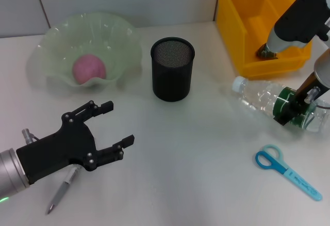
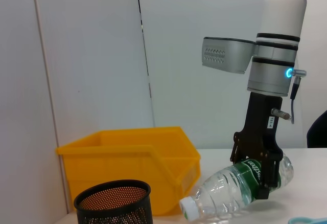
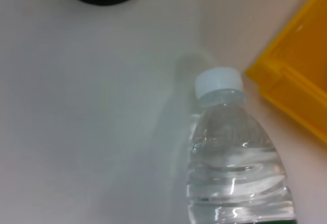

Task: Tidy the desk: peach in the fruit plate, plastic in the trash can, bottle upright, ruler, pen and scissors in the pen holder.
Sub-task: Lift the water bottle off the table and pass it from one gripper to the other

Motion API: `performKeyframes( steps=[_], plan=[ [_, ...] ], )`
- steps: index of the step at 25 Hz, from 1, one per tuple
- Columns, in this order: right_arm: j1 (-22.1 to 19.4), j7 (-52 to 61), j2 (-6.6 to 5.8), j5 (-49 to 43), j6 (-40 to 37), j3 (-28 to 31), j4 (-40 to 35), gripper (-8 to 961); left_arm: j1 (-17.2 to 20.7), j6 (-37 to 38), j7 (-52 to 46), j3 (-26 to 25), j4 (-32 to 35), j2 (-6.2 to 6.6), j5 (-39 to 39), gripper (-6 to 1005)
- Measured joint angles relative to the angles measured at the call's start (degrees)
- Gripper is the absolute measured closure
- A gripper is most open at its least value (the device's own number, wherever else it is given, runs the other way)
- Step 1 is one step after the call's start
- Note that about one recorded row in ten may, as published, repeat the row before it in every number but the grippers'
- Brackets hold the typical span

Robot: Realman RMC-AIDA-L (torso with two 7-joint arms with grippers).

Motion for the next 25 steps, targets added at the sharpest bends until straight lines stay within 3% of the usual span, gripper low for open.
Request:
performKeyframes(
  steps=[8, 25],
  plan=[
    [-0.97, 0.61, 0.15, 0.17, -1.19, -1.37, -2.32, 184, 0.0, -0.05, 0.0, 0.0, 0.01, -0.01, 0.0, 211],
    [-8.95, 2.7, 0.39, 8.54, -0.84, -5.01, -18.39, 183, 0.06, 0.09, 0.0, -0.7, 0.25, 0.0, -0.1, 214]
  ],
)
